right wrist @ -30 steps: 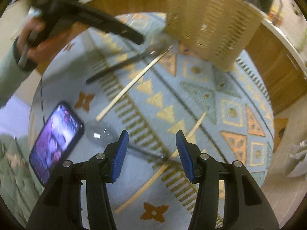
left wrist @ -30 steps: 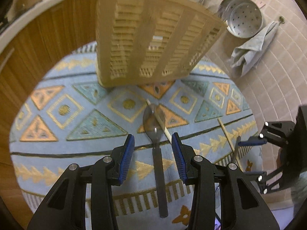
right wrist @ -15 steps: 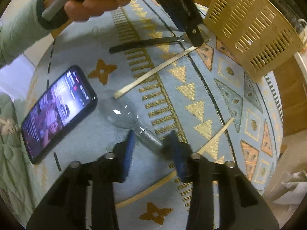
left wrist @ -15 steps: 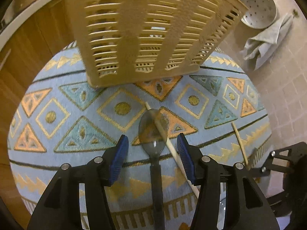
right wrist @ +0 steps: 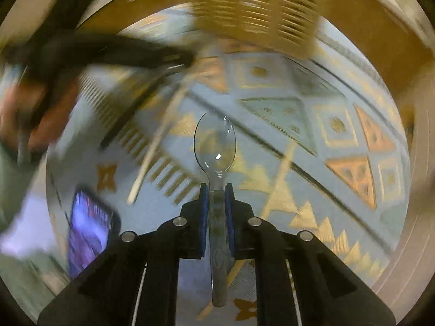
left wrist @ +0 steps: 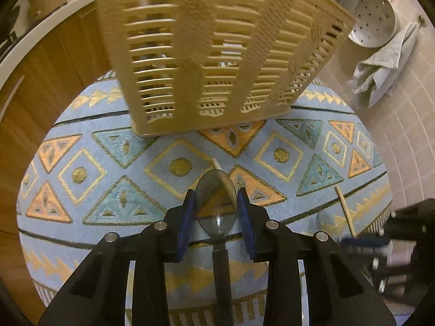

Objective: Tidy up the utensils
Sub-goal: 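Grasp a spoon with the left gripper while the right gripper grasps a clear spoon, then lift both held spoons toward the beige holder, then lower both spoons into the beige holder and open both grippers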

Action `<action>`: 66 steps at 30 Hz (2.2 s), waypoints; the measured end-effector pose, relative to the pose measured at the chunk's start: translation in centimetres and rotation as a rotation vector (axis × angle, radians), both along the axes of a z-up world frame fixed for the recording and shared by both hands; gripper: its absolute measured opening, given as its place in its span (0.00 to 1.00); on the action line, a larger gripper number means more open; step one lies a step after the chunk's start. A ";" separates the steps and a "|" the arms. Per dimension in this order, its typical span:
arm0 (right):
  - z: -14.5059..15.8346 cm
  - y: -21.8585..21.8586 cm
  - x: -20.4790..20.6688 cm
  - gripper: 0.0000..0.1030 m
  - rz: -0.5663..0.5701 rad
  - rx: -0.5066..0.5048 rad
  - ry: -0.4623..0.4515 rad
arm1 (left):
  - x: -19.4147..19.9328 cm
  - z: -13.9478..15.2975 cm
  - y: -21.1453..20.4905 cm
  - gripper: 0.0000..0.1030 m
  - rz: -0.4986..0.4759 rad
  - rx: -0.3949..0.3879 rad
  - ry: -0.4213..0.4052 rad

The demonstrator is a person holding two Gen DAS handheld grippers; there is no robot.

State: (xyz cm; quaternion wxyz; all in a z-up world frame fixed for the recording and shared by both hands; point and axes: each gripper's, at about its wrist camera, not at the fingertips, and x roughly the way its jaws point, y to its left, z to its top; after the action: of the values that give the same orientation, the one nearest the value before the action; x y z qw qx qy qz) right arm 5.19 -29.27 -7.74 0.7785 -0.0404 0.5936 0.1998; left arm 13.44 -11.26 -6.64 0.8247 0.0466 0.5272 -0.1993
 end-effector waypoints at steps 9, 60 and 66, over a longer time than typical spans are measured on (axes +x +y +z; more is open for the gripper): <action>-0.2 -1.4 2.8 0.11 -0.199 0.037 0.015 | -0.6 1.5 3.7 0.29 0.045 0.003 -0.053; 25.8 0.3 7.0 0.29 -0.353 0.220 -0.984 | -2.0 26.4 5.0 0.29 0.142 -0.531 -0.803; 23.9 -1.5 10.8 0.29 -0.429 0.210 -1.046 | 0.1 23.1 1.9 0.29 0.153 -0.487 -0.835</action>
State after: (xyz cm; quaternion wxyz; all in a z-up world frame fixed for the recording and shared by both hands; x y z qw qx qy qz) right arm 15.99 -30.80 16.19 0.9915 0.0650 0.1016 0.0488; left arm 13.56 -9.32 16.46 0.9649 -0.1105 0.0913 -0.2199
